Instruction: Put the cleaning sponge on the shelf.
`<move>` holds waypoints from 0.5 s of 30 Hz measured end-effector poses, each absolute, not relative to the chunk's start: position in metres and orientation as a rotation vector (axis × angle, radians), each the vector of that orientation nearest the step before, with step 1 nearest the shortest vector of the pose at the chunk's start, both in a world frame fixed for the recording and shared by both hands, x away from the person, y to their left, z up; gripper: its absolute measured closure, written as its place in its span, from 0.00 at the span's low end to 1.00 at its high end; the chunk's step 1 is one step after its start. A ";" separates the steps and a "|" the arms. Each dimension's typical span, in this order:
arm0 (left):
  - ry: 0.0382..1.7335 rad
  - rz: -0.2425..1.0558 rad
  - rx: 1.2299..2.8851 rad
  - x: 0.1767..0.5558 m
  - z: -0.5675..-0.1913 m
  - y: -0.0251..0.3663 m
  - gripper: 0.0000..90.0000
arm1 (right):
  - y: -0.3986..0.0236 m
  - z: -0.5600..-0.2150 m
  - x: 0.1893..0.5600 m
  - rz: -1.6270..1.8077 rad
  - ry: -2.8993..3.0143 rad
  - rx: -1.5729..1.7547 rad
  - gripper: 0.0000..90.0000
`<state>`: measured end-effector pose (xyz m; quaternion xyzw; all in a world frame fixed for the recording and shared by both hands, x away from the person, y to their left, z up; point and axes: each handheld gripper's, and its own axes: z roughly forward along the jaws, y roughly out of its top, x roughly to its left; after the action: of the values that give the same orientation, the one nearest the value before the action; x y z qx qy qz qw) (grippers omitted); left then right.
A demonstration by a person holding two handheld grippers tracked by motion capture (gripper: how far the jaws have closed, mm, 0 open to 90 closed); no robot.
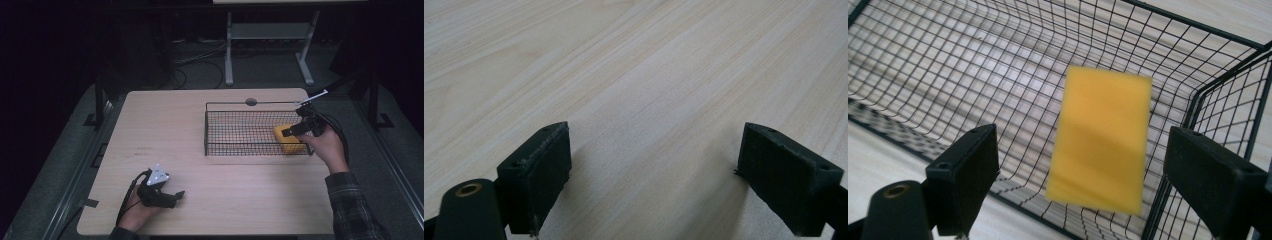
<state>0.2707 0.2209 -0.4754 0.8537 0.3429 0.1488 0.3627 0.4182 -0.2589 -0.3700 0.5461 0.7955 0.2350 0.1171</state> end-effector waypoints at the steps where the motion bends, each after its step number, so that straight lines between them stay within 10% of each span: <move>1: 0.883 0.383 2.198 0.271 -0.475 0.221 0.15 | -0.259 -0.370 0.418 0.688 2.328 1.598 0.16; 15: 0.884 0.383 2.197 0.271 -0.475 0.221 0.15 | -0.263 -0.366 0.371 0.768 2.331 1.504 0.15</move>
<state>0.2709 0.2207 -0.4754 0.8534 0.3434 0.1486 0.3630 0.3710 -0.2634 -0.3660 0.5180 0.8028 0.2646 0.1310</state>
